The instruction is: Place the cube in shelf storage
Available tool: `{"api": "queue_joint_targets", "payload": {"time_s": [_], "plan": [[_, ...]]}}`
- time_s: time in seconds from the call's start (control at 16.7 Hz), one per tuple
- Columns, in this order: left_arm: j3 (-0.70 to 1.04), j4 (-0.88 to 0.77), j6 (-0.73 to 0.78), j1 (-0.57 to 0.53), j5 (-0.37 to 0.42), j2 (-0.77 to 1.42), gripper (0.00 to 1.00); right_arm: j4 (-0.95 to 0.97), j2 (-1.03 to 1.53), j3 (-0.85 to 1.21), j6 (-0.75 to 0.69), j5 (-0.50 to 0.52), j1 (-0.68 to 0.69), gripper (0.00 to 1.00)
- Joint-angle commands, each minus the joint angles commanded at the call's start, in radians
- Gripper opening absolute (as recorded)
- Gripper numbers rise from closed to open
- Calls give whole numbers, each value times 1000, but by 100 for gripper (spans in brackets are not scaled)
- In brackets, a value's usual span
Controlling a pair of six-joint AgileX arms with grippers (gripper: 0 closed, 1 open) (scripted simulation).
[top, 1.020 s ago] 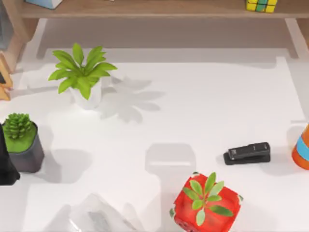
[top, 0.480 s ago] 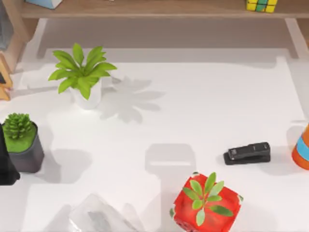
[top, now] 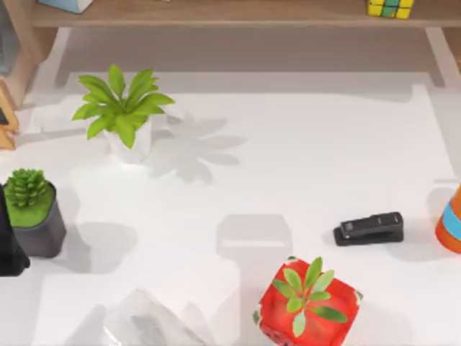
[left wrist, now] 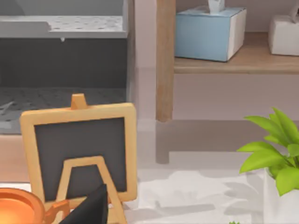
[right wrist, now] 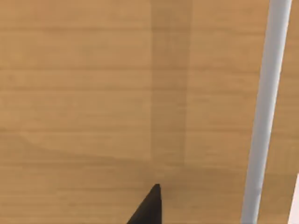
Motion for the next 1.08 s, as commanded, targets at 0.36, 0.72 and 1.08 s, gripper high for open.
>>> {"api": "queue_joint_targets", "payload": {"time_s": [0.36,0.72,1.08], "plan": [[0,0,0,0,0,0,100,0,0,0,0,0,0,2],[0,0,0,0,0,0,100,0,0,0,0,0,0,0],[0,0,0,0,0,0,100,-30,22,41,1,22,23,0]]}}
